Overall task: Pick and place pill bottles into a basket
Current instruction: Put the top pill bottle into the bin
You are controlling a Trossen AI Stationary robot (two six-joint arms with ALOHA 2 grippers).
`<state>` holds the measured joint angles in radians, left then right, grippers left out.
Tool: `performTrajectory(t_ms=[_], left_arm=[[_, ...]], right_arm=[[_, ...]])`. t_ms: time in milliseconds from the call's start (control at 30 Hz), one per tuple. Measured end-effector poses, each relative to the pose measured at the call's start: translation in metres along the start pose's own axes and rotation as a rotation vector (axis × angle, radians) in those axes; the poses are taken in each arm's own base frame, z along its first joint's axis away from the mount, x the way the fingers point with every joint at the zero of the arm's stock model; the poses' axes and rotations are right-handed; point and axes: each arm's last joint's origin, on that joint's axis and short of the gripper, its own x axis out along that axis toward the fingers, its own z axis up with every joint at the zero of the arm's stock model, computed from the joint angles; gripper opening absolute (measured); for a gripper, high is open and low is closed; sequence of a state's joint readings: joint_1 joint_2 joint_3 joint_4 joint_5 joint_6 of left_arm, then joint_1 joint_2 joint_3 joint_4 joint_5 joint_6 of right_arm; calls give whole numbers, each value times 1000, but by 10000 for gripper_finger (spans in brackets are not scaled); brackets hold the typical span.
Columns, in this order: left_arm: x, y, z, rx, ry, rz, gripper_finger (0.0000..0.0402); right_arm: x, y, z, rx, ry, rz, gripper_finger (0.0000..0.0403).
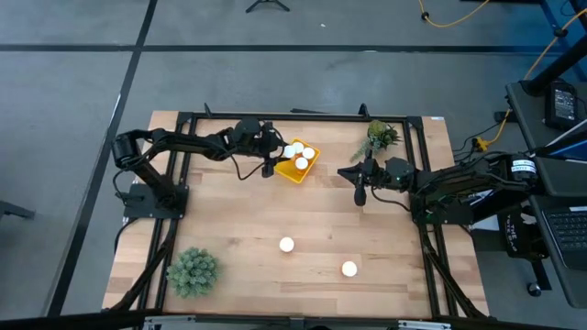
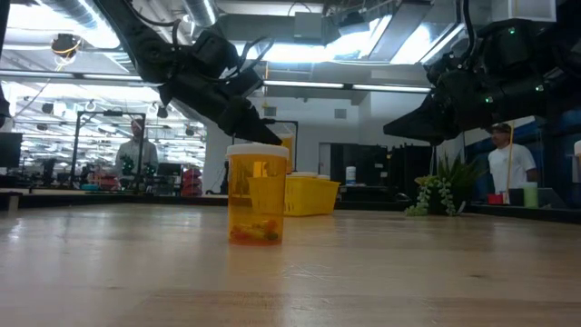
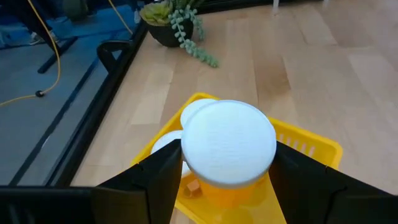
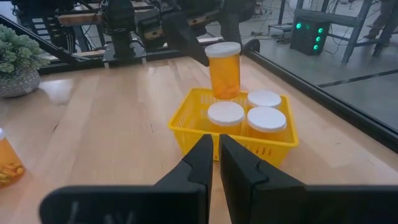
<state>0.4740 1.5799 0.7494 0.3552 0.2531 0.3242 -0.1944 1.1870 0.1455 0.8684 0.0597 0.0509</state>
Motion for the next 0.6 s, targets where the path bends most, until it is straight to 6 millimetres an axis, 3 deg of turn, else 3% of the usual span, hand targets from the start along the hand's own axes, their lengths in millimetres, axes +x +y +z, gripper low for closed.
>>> performTrajectory(t_ms=[333, 600], left_arm=[[1, 0, -1, -12, 2, -1, 219], [15, -1, -16, -17, 40, -6, 219]], right_arm=[[0, 0, 0, 1, 0, 0, 32], [0, 0, 0, 1, -2, 1, 32]])
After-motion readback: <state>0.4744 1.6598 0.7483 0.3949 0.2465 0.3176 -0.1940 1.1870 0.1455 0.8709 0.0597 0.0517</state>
